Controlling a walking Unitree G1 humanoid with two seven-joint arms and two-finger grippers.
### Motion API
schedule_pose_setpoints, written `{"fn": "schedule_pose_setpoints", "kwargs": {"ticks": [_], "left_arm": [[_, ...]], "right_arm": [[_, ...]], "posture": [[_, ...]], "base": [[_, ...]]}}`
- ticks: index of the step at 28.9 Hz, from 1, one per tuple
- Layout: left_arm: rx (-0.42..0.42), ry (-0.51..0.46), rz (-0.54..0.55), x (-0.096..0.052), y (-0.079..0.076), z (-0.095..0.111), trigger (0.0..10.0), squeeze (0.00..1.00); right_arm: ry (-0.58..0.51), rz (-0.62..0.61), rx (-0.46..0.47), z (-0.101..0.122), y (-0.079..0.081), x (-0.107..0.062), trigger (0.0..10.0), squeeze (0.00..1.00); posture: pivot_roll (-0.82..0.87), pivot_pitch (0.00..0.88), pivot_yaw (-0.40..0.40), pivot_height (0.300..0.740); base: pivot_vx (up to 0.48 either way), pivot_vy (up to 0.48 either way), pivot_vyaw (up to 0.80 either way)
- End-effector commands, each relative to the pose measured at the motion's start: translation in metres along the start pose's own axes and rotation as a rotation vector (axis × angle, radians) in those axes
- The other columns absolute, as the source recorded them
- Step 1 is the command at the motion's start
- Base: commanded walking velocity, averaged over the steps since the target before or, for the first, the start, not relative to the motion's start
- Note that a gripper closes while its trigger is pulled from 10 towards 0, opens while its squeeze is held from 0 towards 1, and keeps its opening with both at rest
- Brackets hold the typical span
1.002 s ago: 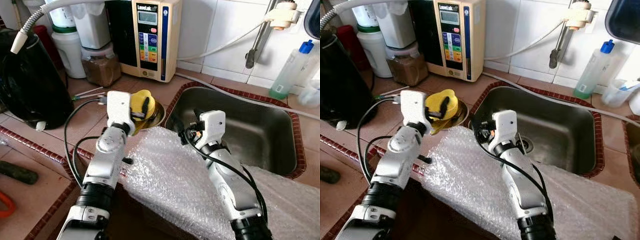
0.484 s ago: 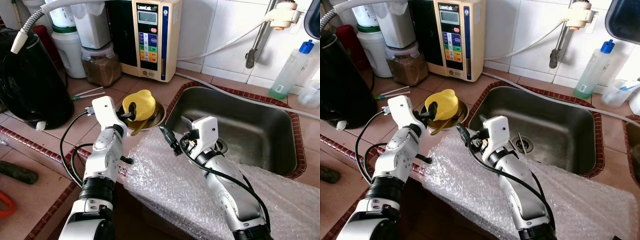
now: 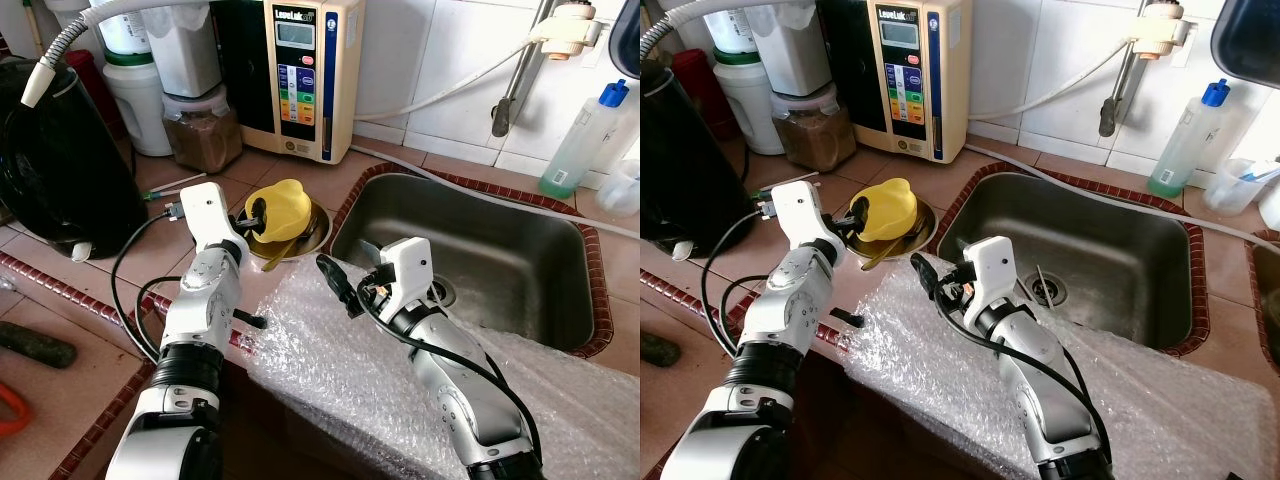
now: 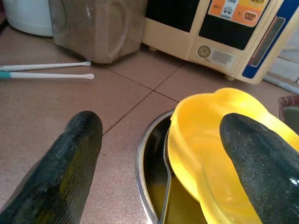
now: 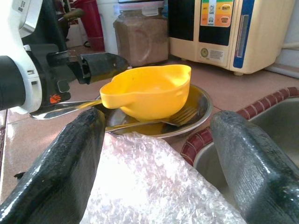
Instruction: Kitchen organization
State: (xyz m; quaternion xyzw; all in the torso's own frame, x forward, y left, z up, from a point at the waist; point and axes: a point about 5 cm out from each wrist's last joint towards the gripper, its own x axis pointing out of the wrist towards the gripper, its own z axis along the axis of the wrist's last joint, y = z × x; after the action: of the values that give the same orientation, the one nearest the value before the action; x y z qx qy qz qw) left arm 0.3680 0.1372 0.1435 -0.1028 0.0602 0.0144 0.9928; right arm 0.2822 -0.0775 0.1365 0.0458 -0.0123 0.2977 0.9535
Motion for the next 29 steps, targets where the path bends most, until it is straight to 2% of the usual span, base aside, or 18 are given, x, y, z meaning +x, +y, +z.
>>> {"fn": "schedule_pose_setpoints", "kwargs": {"ticks": [1, 2, 9, 10, 11, 12, 13, 16, 17, 18, 19, 20, 21, 22, 23, 29], "left_arm": [[0.012, 0.015, -0.018, 0.002, -0.006, 0.003, 10.0, 0.00], [0.010, 0.026, -0.032, 0.002, -0.008, 0.002, 9.2, 0.00], [0.015, 0.039, -0.062, 0.004, -0.015, 0.002, 8.8, 0.00], [0.017, 0.045, -0.074, 0.005, -0.017, 0.001, 8.4, 0.00], [0.032, 0.066, -0.085, 0.005, -0.019, -0.001, 7.9, 0.00], [0.034, 0.079, -0.091, 0.005, -0.020, -0.002, 6.0, 0.00], [0.041, 0.100, -0.093, 0.005, -0.021, -0.005, 3.7, 0.00], [0.050, 0.109, -0.093, 0.005, -0.021, -0.006, 3.7, 0.00], [0.061, 0.122, -0.106, 0.005, -0.022, -0.007, 3.3, 0.00], [0.063, 0.135, -0.110, 0.005, -0.023, -0.009, 4.0, 0.00], [0.065, 0.143, -0.113, 0.005, -0.023, -0.010, 4.0, 0.00], [0.062, 0.147, -0.115, 0.005, -0.023, -0.010, 3.4, 0.00], [0.058, 0.156, -0.109, 0.005, -0.022, -0.011, 1.3, 0.00], [0.058, 0.161, -0.105, 0.005, -0.021, -0.012, 1.3, 0.00], [0.058, 0.173, -0.102, 0.005, -0.019, -0.013, 0.0, 0.00], [0.066, 0.199, -0.077, 0.006, -0.012, -0.015, 0.0, 0.00]], "right_arm": [[-0.007, 0.016, -0.012, 0.004, 0.002, 0.000, 10.0, 0.00], [-0.004, 0.019, -0.012, 0.004, 0.002, 0.000, 10.0, 0.00], [0.006, 0.024, -0.012, 0.003, 0.003, 0.000, 10.0, 0.00], [0.007, 0.025, -0.012, 0.003, 0.003, 0.000, 10.0, 0.00], [0.009, 0.027, -0.013, 0.002, 0.003, 0.000, 10.0, 0.00], [0.009, 0.027, -0.013, 0.002, 0.003, 0.000, 10.0, 0.00], [0.009, 0.028, -0.014, 0.003, 0.003, 0.000, 10.0, 0.00], [0.009, 0.028, -0.014, 0.002, 0.003, 0.000, 10.0, 0.00], [0.008, 0.027, -0.014, 0.003, 0.003, 0.000, 10.0, 0.00], [0.009, 0.027, -0.014, 0.002, 0.004, 0.000, 10.0, 0.00], [0.009, 0.028, -0.013, 0.002, 0.004, 0.000, 10.0, 0.00], [0.009, 0.027, -0.013, 0.002, 0.004, 0.000, 10.0, 0.00], [0.010, 0.027, -0.012, 0.002, 0.004, 0.000, 10.0, 0.00], [0.010, 0.027, -0.011, 0.002, 0.004, 0.000, 10.0, 0.00], [0.010, 0.027, -0.012, 0.002, 0.004, 0.001, 10.0, 0.00], [0.013, 0.031, -0.011, 0.002, 0.004, 0.002, 10.0, 0.00]], "posture": [[-0.02, 0.000, 0.033, 0.740], [-0.02, 0.000, 0.032, 0.740], [-0.03, 0.000, 0.035, 0.740], [-0.03, 0.000, 0.035, 0.740], [-0.03, 0.000, 0.037, 0.740], [-0.03, 0.000, 0.038, 0.740], [-0.03, 0.000, 0.038, 0.740], [-0.03, 0.000, 0.039, 0.740], [-0.03, 0.000, 0.039, 0.740], [-0.03, 0.000, 0.040, 0.740], [-0.03, 0.000, 0.039, 0.740], [-0.03, 0.000, 0.039, 0.740], [-0.03, 0.000, 0.039, 0.740], [-0.02, 0.000, 0.039, 0.740], [-0.02, 0.000, 0.039, 0.740], [-0.02, 0.000, 0.036, 0.740]], "base": [[0.000, 0.000, 0.00], [0.000, 0.000, 0.00], [0.000, 0.000, 0.00], [0.000, 0.000, 0.00], [0.000, 0.000, 0.00], [0.000, 0.000, 0.00], [0.000, 0.000, 0.00], [0.000, 0.000, 0.00], [0.000, 0.000, 0.00], [0.000, 0.000, 0.00], [0.000, 0.000, 0.00], [0.000, 0.000, 0.00], [0.000, 0.000, 0.00], [0.000, 0.000, 0.00], [0.000, 0.000, 0.00], [0.000, 0.000, 0.00]]}}
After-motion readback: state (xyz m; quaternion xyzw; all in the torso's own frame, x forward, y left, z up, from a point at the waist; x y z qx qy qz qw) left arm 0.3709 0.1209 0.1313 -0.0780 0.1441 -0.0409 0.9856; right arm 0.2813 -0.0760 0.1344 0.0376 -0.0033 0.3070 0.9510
